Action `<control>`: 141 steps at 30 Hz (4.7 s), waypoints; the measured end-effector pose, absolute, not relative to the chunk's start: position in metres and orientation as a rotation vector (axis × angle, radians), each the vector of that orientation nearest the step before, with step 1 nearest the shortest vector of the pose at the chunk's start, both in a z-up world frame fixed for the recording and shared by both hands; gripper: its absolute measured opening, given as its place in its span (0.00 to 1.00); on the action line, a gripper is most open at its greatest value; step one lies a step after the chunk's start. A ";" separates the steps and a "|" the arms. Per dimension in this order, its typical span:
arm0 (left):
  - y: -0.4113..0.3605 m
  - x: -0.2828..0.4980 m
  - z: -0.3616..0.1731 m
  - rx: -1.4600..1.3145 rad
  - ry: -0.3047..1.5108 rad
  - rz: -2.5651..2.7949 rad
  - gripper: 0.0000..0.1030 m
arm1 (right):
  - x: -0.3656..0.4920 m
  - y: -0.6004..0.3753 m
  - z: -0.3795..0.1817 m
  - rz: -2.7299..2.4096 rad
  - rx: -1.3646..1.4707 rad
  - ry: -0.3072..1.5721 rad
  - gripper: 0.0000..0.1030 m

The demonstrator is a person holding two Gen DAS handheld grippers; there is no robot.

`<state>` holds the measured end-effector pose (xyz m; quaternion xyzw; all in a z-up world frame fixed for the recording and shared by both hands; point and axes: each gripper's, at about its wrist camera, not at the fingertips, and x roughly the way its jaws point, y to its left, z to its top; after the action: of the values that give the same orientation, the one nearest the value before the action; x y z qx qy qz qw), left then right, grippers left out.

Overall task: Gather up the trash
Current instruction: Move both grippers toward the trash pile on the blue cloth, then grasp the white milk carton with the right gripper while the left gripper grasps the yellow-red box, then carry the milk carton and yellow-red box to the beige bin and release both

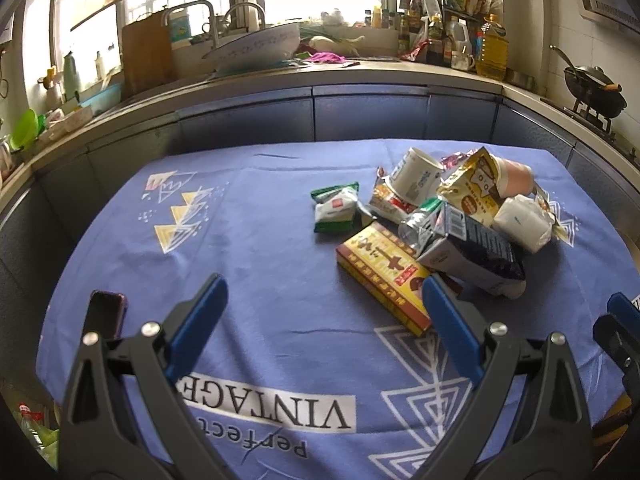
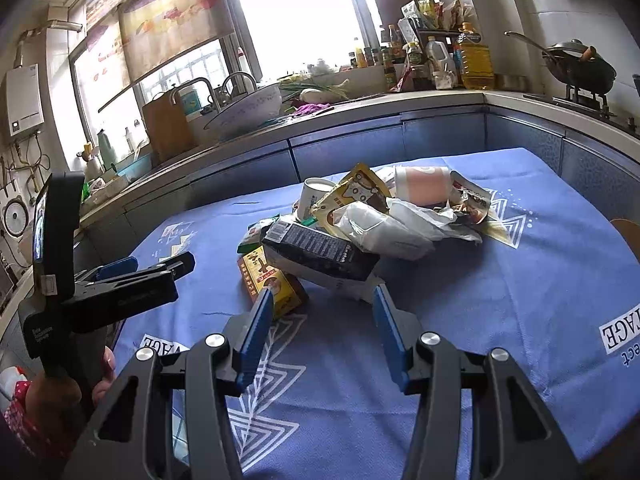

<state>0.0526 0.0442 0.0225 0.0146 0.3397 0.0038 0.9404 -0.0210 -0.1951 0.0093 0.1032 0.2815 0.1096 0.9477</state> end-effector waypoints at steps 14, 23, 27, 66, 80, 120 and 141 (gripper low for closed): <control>0.061 0.107 -0.019 -0.084 0.882 -0.092 0.91 | 0.075 -0.211 -0.054 0.271 0.010 0.747 0.49; 0.054 0.131 -0.024 -0.056 0.906 -0.065 0.91 | 0.097 -0.187 -0.067 0.445 -0.069 0.759 0.36; 0.043 0.143 -0.024 -0.038 0.908 -0.071 0.91 | 0.062 -0.203 -0.059 0.386 -0.058 0.728 0.29; 0.008 0.159 -0.043 0.093 0.942 -0.061 0.89 | 0.004 -0.202 -0.036 0.397 -0.005 0.682 0.72; 0.057 0.140 -0.058 0.018 1.006 -0.109 0.67 | 0.039 -0.156 -0.063 0.436 -0.096 0.750 0.72; -0.444 0.132 0.007 0.290 1.040 -1.064 0.57 | -0.029 -0.619 -0.059 -0.274 0.701 0.664 0.49; -0.307 0.183 0.093 0.073 0.842 -1.059 0.64 | -0.019 -0.578 -0.004 -0.408 0.584 0.488 0.55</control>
<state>0.1830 -0.3069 0.0928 0.0337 0.3894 -0.4898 0.7793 -0.0186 -0.5780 -0.0044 0.2832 0.2366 -0.1979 0.9081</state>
